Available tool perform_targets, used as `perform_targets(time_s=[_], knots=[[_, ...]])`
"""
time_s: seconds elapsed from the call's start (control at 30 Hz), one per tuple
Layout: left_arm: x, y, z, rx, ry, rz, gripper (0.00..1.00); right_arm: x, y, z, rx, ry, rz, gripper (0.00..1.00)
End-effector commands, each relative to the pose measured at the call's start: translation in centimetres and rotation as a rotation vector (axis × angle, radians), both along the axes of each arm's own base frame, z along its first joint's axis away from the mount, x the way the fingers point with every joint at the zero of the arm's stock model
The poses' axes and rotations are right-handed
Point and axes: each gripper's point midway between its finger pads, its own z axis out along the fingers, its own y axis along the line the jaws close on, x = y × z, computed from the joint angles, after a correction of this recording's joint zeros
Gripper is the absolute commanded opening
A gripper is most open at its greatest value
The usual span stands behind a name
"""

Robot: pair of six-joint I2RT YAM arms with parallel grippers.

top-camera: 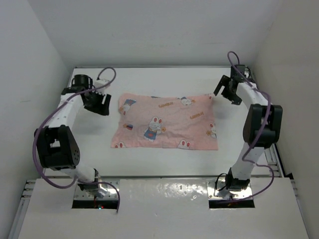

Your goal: Put the pillow into the pillowcase

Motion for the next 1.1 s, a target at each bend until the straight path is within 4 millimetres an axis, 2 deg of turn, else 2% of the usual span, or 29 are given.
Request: perform_targets(time_s=[0.0,0.03,0.07,0.1,0.13,0.17,0.2,0.23,0.27,0.3,0.33,0.37,0.43,0.47,0.57,0.6,0.67,0.8,0.97,1.0,1.07], knots=[[2.5,3.2,5.1,-0.013,-0.173,0.140,0.64,-4.6,-2.2,3.5,-0.181,0.058,0.042,0.99],[2.9,4.9,6.1,-0.012,-0.208,0.199,0.64,-5.6,-2.3,5.2,-0.190,0.030,0.042,0.99],[3.1,5.3,6.5,-0.038,-0.218,0.237,0.64,-6.5,-2.3,5.4,-0.184,0.029,0.040,0.99],[3.4,6.1,7.2,-0.046,-0.247,0.266,0.64,-8.2,-2.0,4.4,-0.172,0.060,0.042,0.99],[3.4,7.3,7.5,-0.054,-0.258,0.312,0.64,-9.3,-1.7,5.7,-0.167,0.029,0.040,0.99],[3.3,7.8,7.7,-0.073,-0.265,0.353,0.64,-10.1,-1.2,5.9,-0.150,0.022,0.048,0.99],[3.4,8.5,8.1,-0.077,-0.288,0.379,0.64,-11.8,-0.8,4.9,-0.135,0.052,0.045,0.99],[3.2,9.6,8.3,-0.077,-0.300,0.418,0.64,-12.8,-0.5,4.9,-0.126,0.063,0.048,0.99],[3.4,10.2,8.8,-0.080,-0.326,0.450,0.64,-13.7,-0.3,6.0,-0.118,0.031,0.049,0.99],[2.9,11.1,8.9,-0.076,-0.339,0.483,0.64,-15.0,-0.1,5.3,-0.110,0.052,0.046,0.99],[2.7,11.7,9.0,-0.067,-0.347,0.507,0.64,-15.9,-0.1,5.5,-0.108,0.058,0.044,0.99],[2.6,12.4,9.3,-0.050,-0.365,0.532,0.64,-16.7,-0.2,6.7,-0.117,0.021,0.034,0.99],[1.8,13.4,9.6,-0.023,-0.381,0.567,0.64,-18.6,-0.6,6.6,-0.126,0.027,0.007,0.99],[1.5,14.0,9.7,0.005,-0.391,0.585,0.65,-19.7,-1.2,7.3,-0.153,-0.002,-0.028,0.99],[0.3,14.6,9.4,0.036,-0.391,0.618,0.66,-21.4,-2.3,8.2,-0.190,-0.037,-0.111,0.99],[-0.2,14.4,9.1,0.038,-0.384,0.616,0.66,-22.0,-2.7,9.2,-0.203,-0.076,-0.149,0.99],[-0.9,14.1,8.5,0.039,-0.370,0.610,0.66,-22.8,-2.6,9.4,-0.205,-0.084,-0.140,0.99],[-1.5,13.4,9.0,0.030,-0.377,0.603,0.67,-24.0,-2.4,10.6,-0.212,-0.134,-0.122,0.99],[-2.3,13.0,9.8,0.038,-0.386,0.595,0.68,-24.4,-1.5,10.4,-0.171,-0.155,-0.097,0.99],[-2.4,12.9,9.9,0.041,-0.388,0.591,0.77,-24.4,-1.4,10.4,-0.166,-0.157,-0.094,0.99],[-2.9,12.9,10.1,0.062,-0.391,0.580,0.79,-24.6,-1.3,10.2,-0.158,-0.149,-0.096,0.99]])
